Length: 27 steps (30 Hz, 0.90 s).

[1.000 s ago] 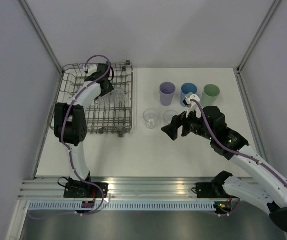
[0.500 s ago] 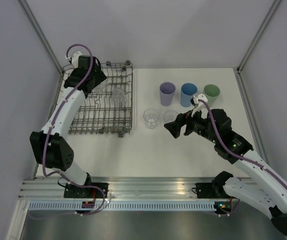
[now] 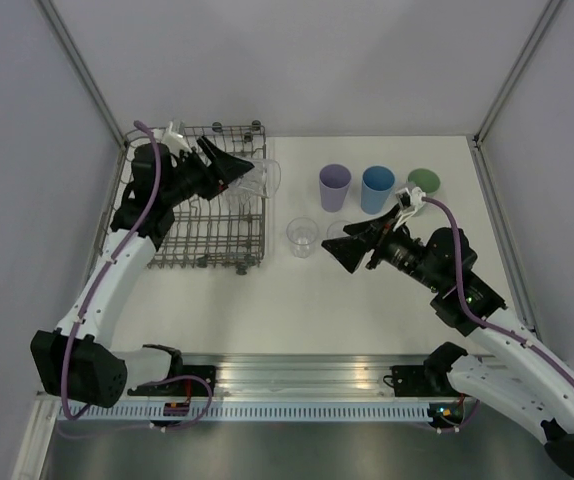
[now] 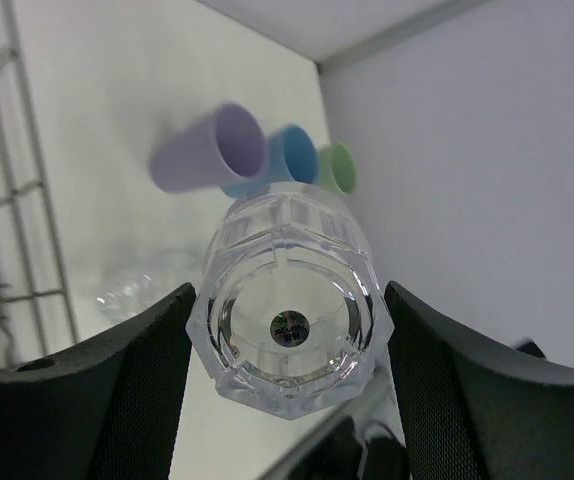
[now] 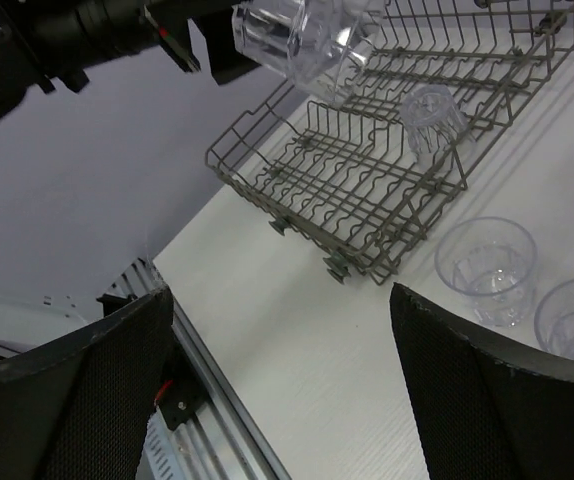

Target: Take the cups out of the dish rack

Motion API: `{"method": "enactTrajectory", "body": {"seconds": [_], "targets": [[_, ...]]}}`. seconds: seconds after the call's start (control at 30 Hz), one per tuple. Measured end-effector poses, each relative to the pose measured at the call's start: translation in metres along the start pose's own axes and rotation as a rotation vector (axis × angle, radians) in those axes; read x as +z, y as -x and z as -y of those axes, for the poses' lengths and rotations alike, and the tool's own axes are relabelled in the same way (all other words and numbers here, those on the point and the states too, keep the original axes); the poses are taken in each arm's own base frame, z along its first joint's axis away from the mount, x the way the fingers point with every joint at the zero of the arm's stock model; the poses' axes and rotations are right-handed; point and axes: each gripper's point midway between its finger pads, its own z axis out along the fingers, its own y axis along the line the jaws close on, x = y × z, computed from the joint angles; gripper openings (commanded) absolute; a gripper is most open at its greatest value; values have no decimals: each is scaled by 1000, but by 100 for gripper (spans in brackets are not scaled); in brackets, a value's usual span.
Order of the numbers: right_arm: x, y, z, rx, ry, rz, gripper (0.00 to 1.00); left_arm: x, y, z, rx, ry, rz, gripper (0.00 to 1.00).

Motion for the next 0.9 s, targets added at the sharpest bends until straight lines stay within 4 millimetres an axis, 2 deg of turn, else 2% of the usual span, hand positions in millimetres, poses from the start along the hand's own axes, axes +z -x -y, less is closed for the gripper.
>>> {"method": "enactTrajectory", "body": {"seconds": [0.13, 0.27, 0.37, 0.5, 0.63, 0.67, 0.87, 0.9], "targets": [[1, 6, -6, 66, 11, 19, 89, -2, -40, 24, -98, -204, -132, 2], [2, 10, -12, 133, 28, 31, 86, -14, -69, 54, -161, -385, -236, 2], [2, 17, -23, 176, 77, 48, 79, -28, -86, 77, -176, -498, -292, 2], [1, 27, -42, 205, 168, 68, 74, -50, -99, 99, -179, -602, -329, 2], [0, 33, -56, 214, 240, 76, 70, -61, -103, 110, -185, -661, -334, 2], [1, 34, -57, 215, 250, 75, 66, -62, -105, 111, -190, -670, -339, 2], [7, 32, -68, 238, 323, 52, 60, -63, -122, 110, -222, -668, -385, 2], [8, 32, -69, 242, 331, 46, 56, -63, -123, 111, -223, -669, -388, 2]]}}
